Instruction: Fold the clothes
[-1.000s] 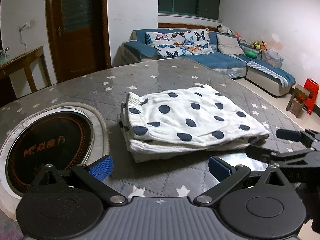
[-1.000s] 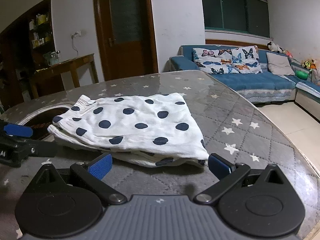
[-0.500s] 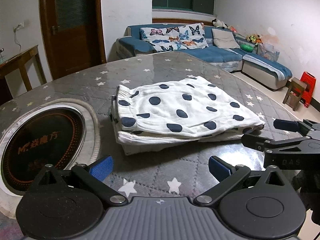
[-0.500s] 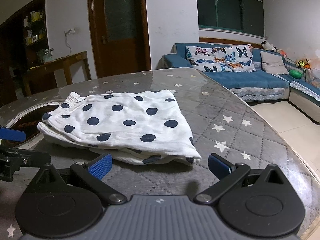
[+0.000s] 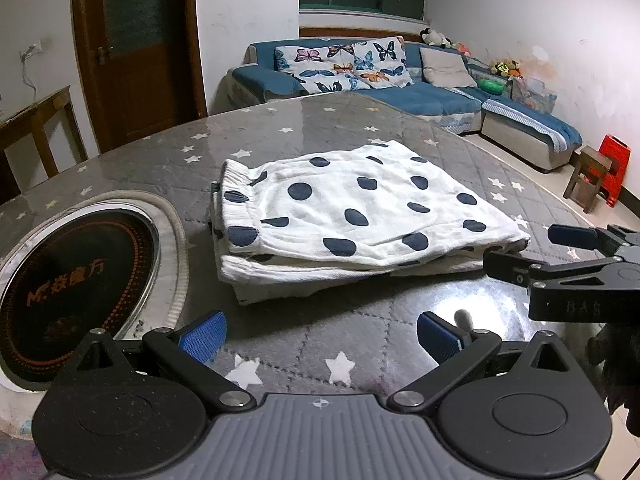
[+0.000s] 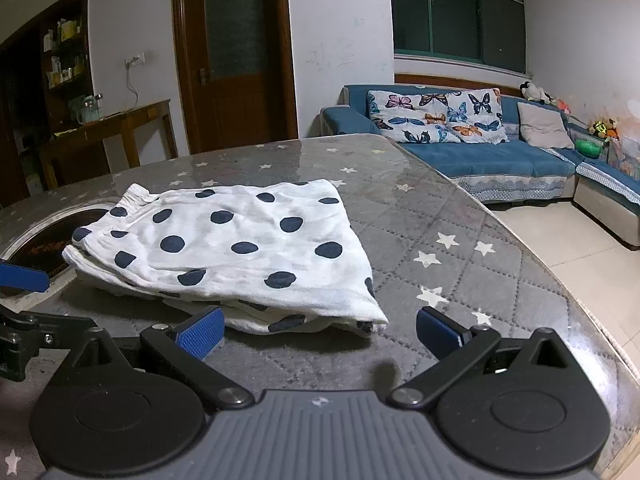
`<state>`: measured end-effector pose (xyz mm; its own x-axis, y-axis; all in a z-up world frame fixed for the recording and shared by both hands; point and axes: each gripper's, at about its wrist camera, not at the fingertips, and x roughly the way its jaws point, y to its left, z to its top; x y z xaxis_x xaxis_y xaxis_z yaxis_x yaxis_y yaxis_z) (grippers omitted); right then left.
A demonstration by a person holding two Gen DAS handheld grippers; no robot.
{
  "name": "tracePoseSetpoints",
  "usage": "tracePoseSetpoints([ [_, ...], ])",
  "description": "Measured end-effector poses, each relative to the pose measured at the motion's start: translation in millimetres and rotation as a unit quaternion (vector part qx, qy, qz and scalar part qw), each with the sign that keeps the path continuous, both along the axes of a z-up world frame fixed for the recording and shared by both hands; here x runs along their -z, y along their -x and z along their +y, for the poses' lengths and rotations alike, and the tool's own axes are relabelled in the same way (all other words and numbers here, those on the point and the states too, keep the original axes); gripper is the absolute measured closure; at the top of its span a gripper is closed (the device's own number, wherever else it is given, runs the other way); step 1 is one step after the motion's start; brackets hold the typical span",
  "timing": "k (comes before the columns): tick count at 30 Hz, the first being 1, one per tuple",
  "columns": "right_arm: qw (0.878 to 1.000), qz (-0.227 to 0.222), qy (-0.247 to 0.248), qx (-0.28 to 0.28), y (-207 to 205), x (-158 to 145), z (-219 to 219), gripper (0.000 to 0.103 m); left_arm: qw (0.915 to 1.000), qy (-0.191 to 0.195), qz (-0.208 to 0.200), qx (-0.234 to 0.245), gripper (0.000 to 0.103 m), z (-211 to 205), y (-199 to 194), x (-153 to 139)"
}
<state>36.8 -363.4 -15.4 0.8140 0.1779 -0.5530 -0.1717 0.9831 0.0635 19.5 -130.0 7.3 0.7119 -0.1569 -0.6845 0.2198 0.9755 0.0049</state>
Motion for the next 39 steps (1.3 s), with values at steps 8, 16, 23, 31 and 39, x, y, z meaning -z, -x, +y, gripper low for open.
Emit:
tracePoseSetpoints([
  [8, 1.0, 0.002, 0.0, 0.006, -2, 1, -5, 0.0, 1.0, -0.001, 0.001, 0.005, 0.0, -3, -1, -1],
  [16, 1.0, 0.0, 0.002, 0.01, -5, 0, -9, 0.0, 1.0, 0.0, 0.004, 0.007, 0.0, -5, -2, 0],
  [23, 1.0, -0.001, 0.004, 0.013, -8, -1, -13, 0.0, 0.9999, 0.0, 0.004, 0.009, 0.0, -6, -3, 0],
  [31, 1.0, -0.003, 0.006, 0.01, -11, -2, -14, 0.0, 0.9999, -0.001, 0.006, 0.012, 0.0, -9, -4, 0],
  [39, 1.0, -0.004, 0.011, 0.01, -14, -2, -15, 0.0, 0.9999, 0.0, 0.006, 0.01, 0.0, -7, -6, 0],
])
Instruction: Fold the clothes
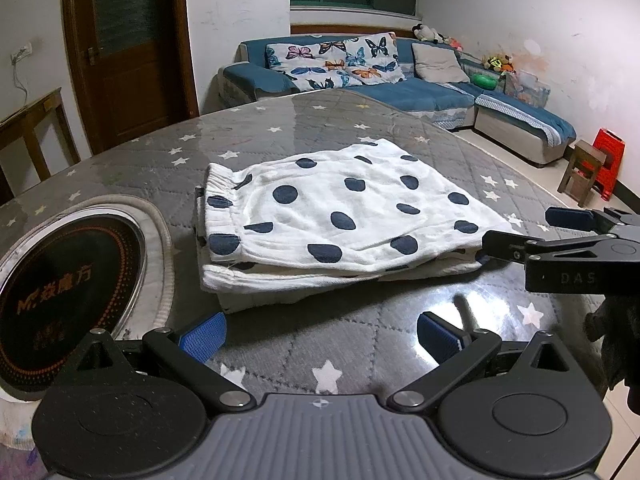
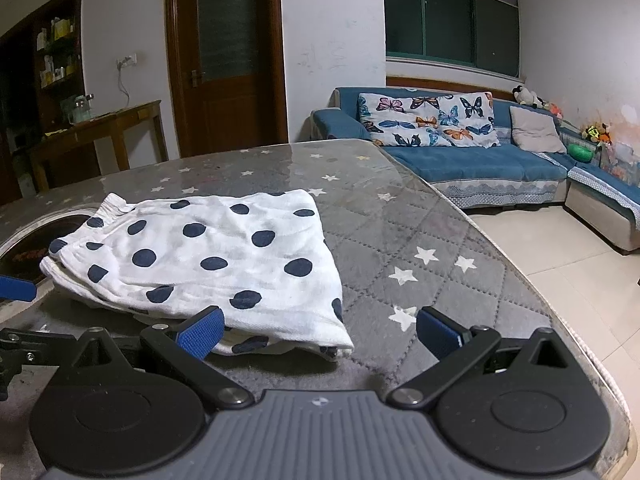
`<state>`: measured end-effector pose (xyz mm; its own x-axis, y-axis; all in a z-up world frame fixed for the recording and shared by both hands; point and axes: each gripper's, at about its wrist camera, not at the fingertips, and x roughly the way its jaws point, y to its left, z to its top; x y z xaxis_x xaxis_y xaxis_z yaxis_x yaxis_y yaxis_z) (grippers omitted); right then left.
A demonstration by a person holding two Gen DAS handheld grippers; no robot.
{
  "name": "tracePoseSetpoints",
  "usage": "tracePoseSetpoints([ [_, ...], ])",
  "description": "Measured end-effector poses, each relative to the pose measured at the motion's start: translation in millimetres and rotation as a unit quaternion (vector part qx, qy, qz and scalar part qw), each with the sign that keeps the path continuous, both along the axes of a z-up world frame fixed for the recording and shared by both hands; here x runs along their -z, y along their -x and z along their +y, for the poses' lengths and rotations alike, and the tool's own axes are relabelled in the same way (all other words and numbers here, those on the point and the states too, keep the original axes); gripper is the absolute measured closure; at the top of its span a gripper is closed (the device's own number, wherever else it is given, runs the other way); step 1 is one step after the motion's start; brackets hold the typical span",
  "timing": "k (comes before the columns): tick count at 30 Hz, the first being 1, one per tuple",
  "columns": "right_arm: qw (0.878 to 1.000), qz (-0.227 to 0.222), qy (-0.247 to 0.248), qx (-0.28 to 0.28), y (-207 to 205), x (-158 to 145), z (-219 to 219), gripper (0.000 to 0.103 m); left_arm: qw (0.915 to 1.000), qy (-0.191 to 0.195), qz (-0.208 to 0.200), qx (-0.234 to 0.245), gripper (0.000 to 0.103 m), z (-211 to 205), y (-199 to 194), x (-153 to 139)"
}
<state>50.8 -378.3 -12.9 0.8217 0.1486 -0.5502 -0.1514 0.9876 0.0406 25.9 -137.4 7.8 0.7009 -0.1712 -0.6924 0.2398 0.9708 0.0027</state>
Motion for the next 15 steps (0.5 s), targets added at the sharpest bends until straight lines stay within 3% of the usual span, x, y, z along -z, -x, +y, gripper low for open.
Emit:
tracePoseSetpoints([
  [15, 1.0, -0.001, 0.018, 0.02, -16, -4, -14, 0.0, 0.9999, 0.004, -0.002, -0.013, 0.0, 10, -4, -3],
])
